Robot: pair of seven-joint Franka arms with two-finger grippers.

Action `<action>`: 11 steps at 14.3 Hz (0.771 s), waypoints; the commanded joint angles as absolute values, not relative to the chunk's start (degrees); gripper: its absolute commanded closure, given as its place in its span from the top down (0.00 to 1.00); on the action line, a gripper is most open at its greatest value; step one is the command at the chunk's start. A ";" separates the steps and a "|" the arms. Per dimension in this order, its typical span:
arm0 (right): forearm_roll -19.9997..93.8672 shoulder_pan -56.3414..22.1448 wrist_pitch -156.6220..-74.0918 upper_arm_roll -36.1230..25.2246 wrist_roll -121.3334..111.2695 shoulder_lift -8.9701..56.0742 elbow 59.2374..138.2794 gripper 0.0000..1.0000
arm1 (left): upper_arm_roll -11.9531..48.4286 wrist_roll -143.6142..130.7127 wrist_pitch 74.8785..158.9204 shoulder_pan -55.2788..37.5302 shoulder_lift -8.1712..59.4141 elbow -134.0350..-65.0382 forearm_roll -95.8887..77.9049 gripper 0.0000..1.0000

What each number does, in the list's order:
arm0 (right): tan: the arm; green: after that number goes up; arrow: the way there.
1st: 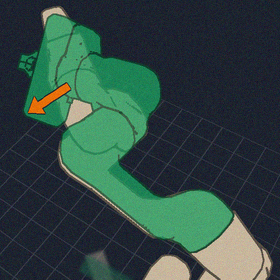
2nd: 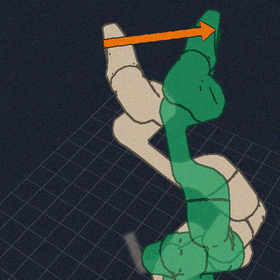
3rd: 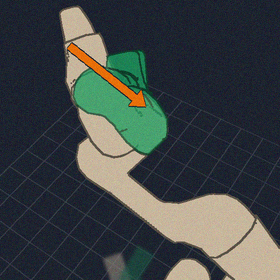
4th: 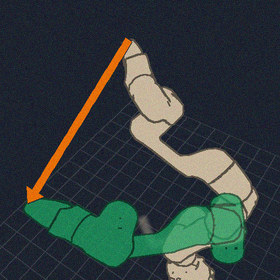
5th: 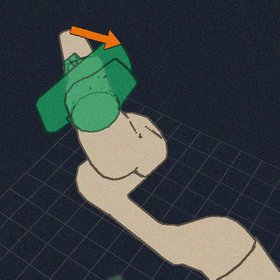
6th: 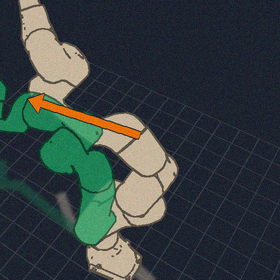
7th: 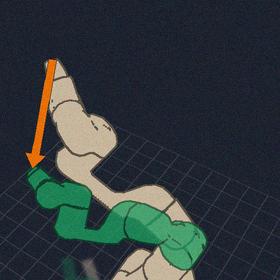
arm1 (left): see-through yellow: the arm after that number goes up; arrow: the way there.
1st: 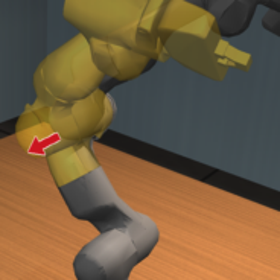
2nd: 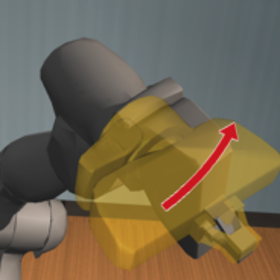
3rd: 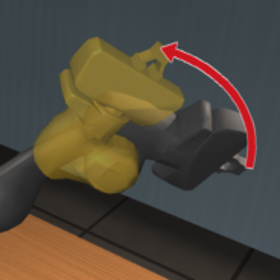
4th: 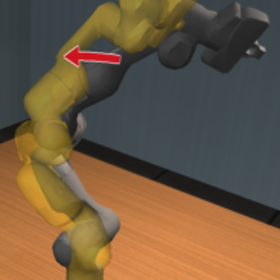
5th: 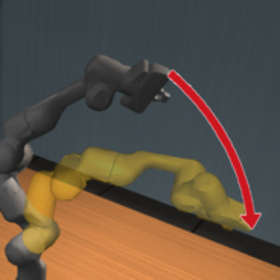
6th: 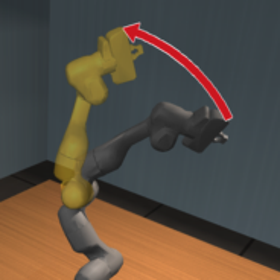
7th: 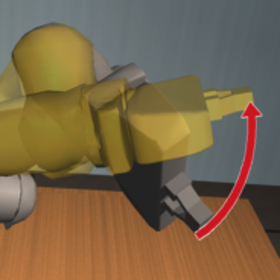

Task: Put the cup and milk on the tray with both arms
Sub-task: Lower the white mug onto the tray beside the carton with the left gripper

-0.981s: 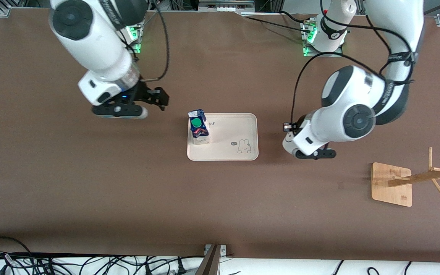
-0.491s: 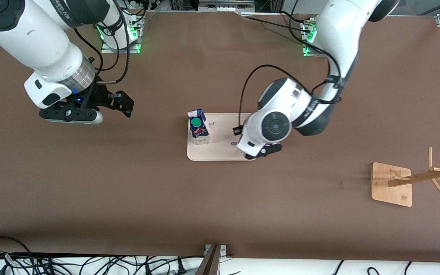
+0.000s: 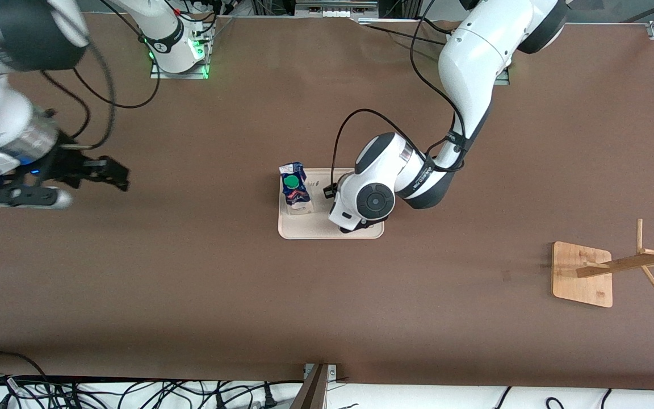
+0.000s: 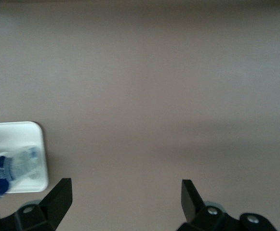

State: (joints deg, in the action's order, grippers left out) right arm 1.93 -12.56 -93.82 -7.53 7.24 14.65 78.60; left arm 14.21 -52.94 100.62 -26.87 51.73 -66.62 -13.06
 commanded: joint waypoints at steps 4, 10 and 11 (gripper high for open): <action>-2.09 -1.43 -93.42 1.65 5.09 11.26 84.79 1.00 | 12.83 -53.09 100.20 -28.83 52.65 -67.06 -13.10 0.76; -3.95 8.43 -101.25 8.88 4.84 8.09 93.61 1.00 | 12.39 -52.38 99.49 -27.86 51.24 -66.45 -10.99 1.00; -4.04 8.70 -99.51 8.44 4.83 7.91 92.91 1.00 | 12.31 -52.38 99.32 -27.77 50.54 -66.36 -10.99 1.00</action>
State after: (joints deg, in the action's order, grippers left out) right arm -3.11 5.85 -100.50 6.98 4.91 10.72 91.34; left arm 12.51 -53.06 100.22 -27.87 52.15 -66.57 -12.10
